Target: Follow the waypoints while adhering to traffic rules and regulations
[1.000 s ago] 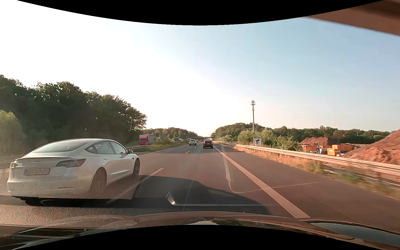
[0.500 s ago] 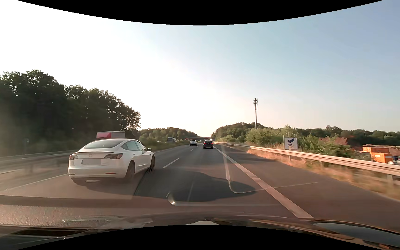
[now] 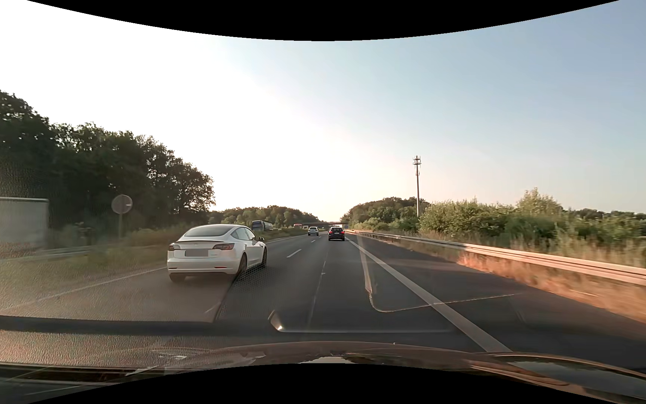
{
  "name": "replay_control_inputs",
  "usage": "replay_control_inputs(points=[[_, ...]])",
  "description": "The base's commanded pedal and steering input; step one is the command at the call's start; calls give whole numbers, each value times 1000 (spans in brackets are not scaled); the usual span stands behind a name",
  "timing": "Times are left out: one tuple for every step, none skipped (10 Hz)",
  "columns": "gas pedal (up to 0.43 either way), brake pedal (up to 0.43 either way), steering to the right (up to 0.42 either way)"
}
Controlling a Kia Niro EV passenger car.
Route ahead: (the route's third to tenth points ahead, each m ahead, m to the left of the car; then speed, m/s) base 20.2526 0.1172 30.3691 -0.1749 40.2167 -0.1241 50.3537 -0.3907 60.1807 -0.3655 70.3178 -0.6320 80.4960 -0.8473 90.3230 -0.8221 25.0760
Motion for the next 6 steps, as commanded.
replay_control_inputs(points=[[197,0,-2],[220,0,-2],[220,0,-2],[220,0,-2],[220,0,-2],[220,0,-2]])
